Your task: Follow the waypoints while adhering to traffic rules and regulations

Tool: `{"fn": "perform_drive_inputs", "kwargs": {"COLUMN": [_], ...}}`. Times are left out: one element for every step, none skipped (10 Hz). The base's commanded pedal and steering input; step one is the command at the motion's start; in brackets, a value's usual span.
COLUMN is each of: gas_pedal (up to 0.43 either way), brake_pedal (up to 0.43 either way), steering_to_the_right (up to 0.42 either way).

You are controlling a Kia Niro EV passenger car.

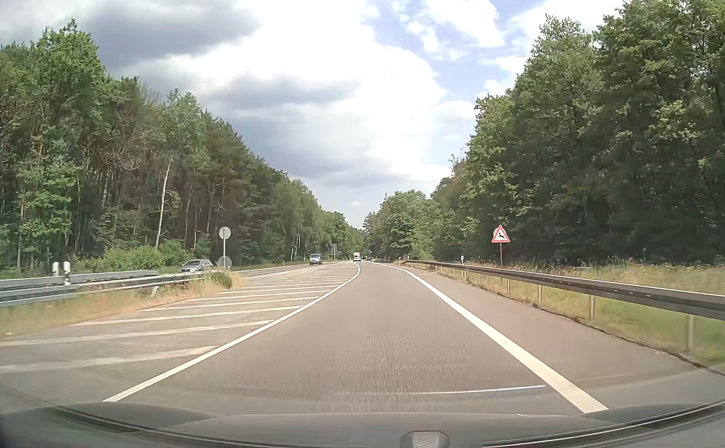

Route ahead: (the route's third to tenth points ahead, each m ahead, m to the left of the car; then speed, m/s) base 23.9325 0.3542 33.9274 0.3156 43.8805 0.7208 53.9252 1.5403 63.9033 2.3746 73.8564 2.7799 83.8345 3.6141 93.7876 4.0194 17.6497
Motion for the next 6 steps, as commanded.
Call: {"fn": "perform_drive_inputs", "kwargs": {"gas_pedal": [0.067,0.059,0.059,0.059,0.059,0.059], "brake_pedal": [0.037,0.037,0.03,0.037,0.037,0.037], "steering_to_the_right": [-0.005,-0.005,-0.005,-0.005,-0.004,-0.004]}}
